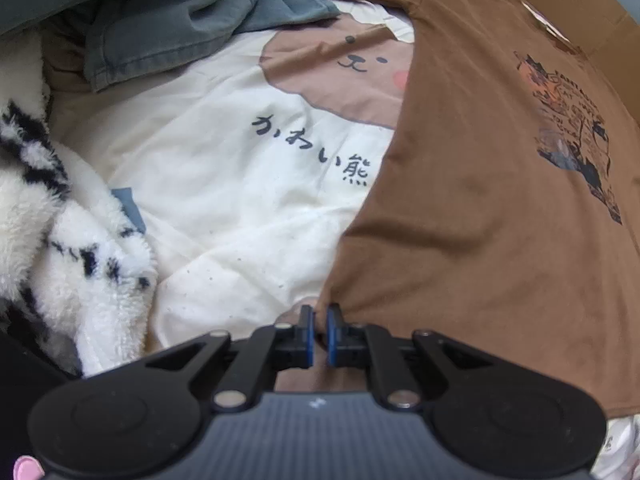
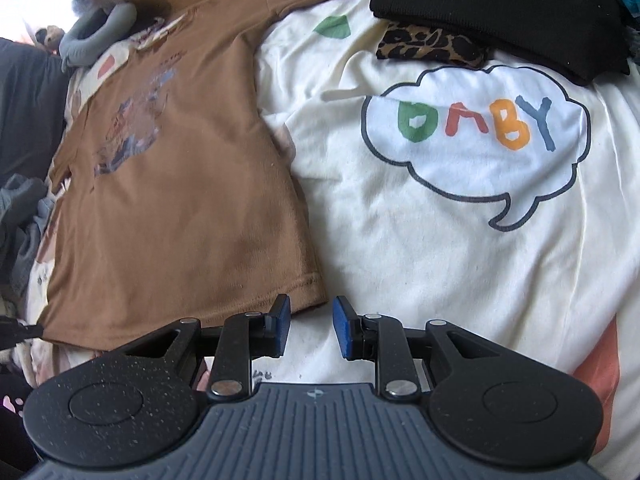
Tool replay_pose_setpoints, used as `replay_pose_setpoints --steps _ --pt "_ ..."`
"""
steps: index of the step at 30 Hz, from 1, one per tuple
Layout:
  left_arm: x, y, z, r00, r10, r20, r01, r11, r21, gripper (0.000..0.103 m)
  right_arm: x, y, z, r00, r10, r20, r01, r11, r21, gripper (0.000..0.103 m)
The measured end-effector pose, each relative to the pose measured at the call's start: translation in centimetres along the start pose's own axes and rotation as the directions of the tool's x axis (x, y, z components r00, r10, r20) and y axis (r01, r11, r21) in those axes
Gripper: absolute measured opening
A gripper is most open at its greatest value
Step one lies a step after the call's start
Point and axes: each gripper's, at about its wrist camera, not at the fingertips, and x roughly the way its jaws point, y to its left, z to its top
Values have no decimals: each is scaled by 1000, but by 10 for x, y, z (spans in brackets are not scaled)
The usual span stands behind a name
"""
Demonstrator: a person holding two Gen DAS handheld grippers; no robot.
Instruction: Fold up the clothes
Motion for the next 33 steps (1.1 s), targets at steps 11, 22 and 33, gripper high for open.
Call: replay_pose_setpoints --steps 11,22,33 --pt "-4 0 1 1000 1 19 -1 1000 -12 7 17 -6 22 999 31 -34 -31 999 6 30" --pt "-1 2 0 999 35 12 -35 999 2 7 29 -9 7 998 4 -70 -3 1000 17 30" --pt "3 -1 -1 999 49 0 -49 999 14 7 11 -9 -7 1000 6 -30 -5 999 45 30"
